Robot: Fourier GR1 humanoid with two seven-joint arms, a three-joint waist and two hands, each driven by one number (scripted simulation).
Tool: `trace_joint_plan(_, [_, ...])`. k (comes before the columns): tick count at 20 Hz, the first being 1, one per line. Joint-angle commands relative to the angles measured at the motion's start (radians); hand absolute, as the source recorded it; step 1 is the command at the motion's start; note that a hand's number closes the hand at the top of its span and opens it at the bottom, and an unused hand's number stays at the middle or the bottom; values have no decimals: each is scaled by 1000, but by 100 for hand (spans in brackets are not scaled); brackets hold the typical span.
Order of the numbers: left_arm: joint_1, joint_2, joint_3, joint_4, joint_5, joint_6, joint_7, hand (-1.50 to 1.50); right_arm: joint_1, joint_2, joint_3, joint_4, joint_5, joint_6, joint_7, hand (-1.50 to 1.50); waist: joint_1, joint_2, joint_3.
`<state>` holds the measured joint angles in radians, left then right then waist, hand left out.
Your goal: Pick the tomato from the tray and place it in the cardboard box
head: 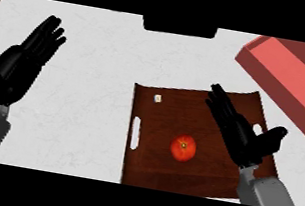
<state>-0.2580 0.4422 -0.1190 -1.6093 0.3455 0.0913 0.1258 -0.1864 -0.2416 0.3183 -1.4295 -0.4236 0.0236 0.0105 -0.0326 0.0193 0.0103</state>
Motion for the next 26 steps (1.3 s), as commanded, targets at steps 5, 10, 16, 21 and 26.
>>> trace_joint_plan(5, [-7, 94, -45, -17, -159, -36, -68, 0, -152, -223, -185, -271, 89, -15, -58, -150, -1, -40, -11])
trace_joint_plan(10, [74, 64, -103, 34, -225, -72, -208, 0, -63, -425, -207, -270, 286, 31, -132, -150, 12, -22, -11])
trace_joint_plan(16, [49, 49, -103, 49, -235, -85, -204, 0, 24, -488, -139, -298, 514, 63, -404, -150, 22, -21, -10])
trace_joint_plan(21, [56, 48, -75, 80, -233, -119, -236, 0, 2, -552, -99, -385, 616, 117, -285, -150, 29, -21, -11])
trace_joint_plan(26, [38, 33, -79, 70, -249, -95, -197, 0, -29, -638, 40, -494, 785, 214, -115, -150, 25, -24, -12])
